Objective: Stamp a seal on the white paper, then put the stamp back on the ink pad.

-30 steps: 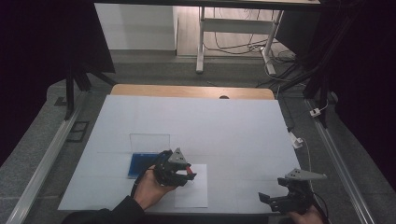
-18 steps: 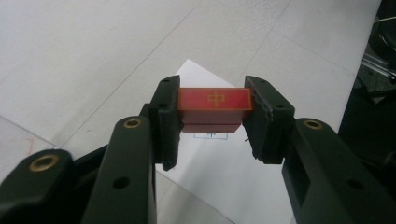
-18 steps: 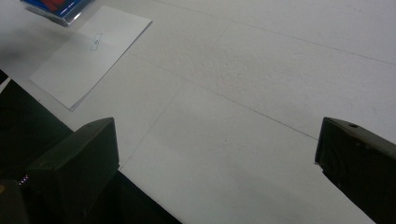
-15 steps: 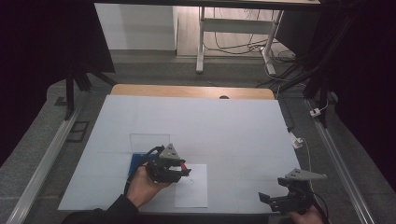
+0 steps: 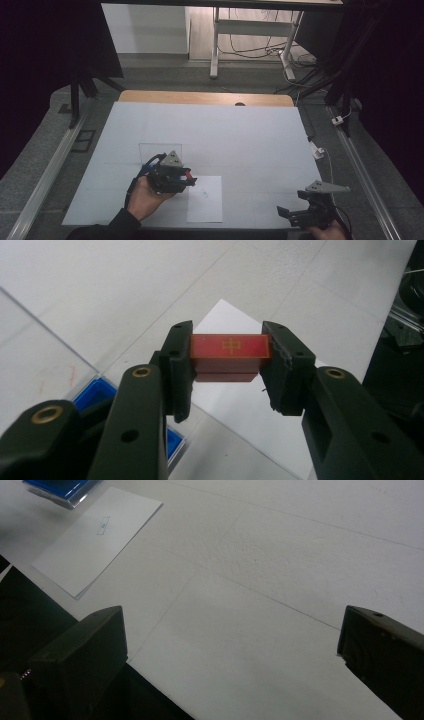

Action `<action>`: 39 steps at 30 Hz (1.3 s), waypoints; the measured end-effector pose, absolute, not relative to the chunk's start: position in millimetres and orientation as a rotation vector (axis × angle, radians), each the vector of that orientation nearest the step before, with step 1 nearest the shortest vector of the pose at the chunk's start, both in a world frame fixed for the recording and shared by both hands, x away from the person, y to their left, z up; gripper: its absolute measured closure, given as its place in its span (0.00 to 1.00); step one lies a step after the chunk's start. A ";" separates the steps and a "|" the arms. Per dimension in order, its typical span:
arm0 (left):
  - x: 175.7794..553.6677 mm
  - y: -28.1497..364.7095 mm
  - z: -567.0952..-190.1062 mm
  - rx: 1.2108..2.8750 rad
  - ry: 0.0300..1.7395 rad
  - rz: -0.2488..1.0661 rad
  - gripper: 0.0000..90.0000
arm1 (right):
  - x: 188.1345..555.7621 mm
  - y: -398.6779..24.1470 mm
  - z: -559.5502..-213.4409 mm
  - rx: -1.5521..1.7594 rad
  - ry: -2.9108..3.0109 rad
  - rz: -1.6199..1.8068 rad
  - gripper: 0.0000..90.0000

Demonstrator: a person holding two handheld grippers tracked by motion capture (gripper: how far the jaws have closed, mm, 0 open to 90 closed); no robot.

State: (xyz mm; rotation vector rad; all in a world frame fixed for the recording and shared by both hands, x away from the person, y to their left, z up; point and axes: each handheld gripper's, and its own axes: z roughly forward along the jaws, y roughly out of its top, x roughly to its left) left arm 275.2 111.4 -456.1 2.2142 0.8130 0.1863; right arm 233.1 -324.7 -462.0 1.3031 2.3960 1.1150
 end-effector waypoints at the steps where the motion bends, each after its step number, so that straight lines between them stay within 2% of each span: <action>1: 275.2 112.9 -455.8 2.211 0.816 0.186 0.65 | 233.1 -324.8 -461.9 1.306 2.395 1.116 0.00; 39: 286.8 161.3 -454.9 2.148 1.001 0.257 0.65 | 233.0 -324.9 -461.6 1.303 2.388 1.119 0.00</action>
